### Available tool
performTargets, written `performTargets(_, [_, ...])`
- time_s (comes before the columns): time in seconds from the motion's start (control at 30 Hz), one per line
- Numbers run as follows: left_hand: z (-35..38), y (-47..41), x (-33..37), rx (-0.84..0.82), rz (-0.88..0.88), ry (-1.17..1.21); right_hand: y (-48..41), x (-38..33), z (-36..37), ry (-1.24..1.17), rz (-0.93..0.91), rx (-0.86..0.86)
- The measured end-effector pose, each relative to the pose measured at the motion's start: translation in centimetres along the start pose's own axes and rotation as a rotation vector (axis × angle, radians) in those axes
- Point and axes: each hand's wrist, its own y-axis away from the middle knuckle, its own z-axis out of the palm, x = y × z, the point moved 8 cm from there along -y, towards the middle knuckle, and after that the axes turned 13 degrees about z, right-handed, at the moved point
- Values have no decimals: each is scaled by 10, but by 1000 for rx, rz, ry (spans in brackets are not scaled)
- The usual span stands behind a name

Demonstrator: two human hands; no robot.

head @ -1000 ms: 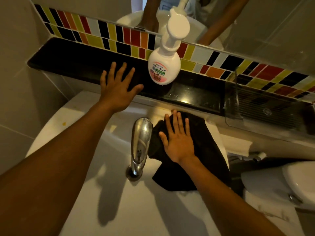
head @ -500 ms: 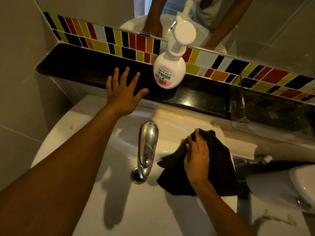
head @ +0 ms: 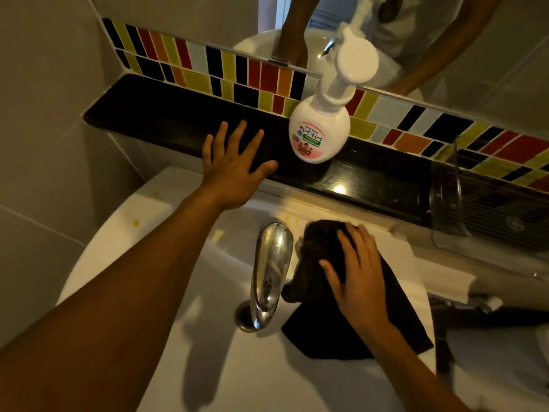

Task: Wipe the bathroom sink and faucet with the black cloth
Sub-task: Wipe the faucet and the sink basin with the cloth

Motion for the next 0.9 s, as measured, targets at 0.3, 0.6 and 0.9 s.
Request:
performTargets(0.3, [1,0,1,-35,-7,15,-21,-24,40,-59,-54,-149])
performTargets(0.6, [0,0,-1,-9,-29,3,-45,-64,54,60,-315,-225])
performTargets(0.9, [0,0,2,26,-14,14,-14,-47,58,231,-234,-150])
